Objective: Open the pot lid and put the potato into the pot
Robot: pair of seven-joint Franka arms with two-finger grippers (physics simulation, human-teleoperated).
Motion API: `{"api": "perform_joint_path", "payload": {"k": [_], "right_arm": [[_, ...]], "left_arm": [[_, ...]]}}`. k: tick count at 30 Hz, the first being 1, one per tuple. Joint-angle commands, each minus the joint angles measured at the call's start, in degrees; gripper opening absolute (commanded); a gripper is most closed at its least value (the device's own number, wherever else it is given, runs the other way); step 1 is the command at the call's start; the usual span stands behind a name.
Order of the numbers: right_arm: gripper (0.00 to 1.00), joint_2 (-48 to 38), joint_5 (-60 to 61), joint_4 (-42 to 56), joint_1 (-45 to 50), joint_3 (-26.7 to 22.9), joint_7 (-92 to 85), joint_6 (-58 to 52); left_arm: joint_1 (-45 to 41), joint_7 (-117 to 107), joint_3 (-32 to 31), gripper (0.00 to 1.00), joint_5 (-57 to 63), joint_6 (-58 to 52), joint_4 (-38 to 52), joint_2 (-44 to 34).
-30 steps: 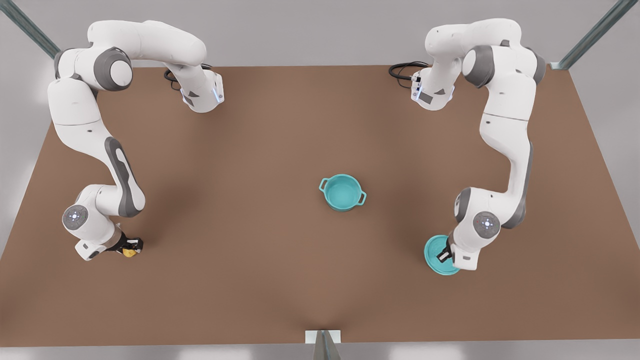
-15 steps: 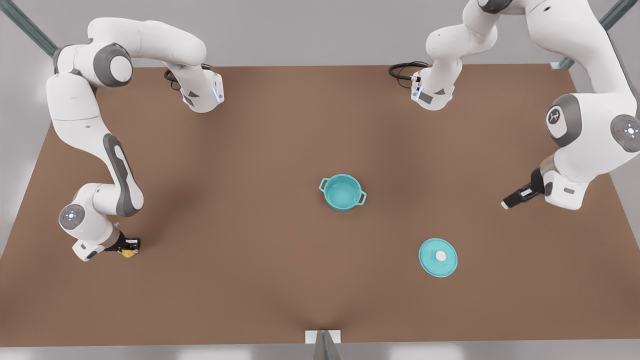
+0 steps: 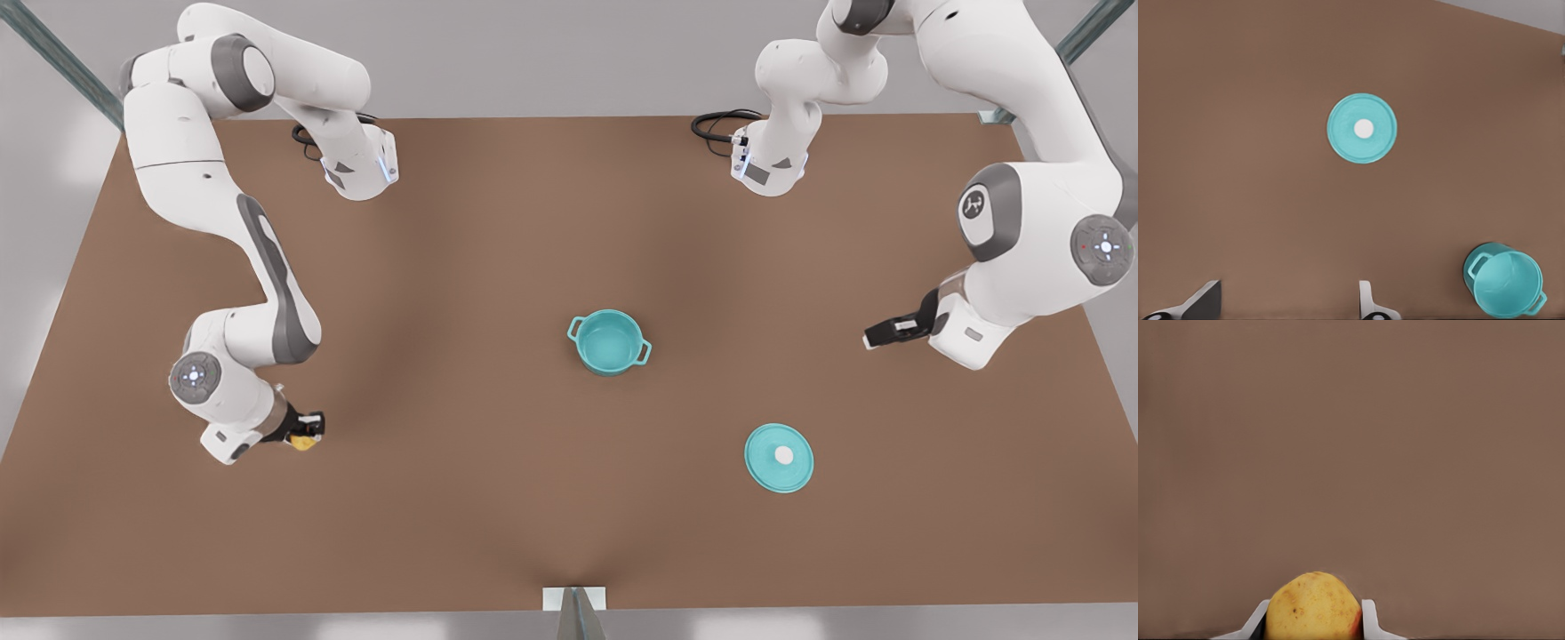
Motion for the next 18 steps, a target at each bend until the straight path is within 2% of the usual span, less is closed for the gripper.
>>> {"api": "perform_joint_path", "payload": {"k": [1,10,18], "right_arm": [[0.51,-0.64,2.61,0.08,2.84,-0.06,22.57,-5.87],[0.51,-2.75,8.76,1.05,19.71,-0.15,47.44,-7.72],[0.51,-2.49,8.94,4.12,33.25,-0.06,66.16,-7.81]], "left_arm": [[0.03,9.61,0.0,1.0,-0.28,-1.24,0.0,-0.04],[-0.23,9.69,0.0,1.0,0.25,-1.41,-0.17,0.84],[-0.23,9.69,0.09,1.0,0.25,-1.41,0.09,0.93]]}}
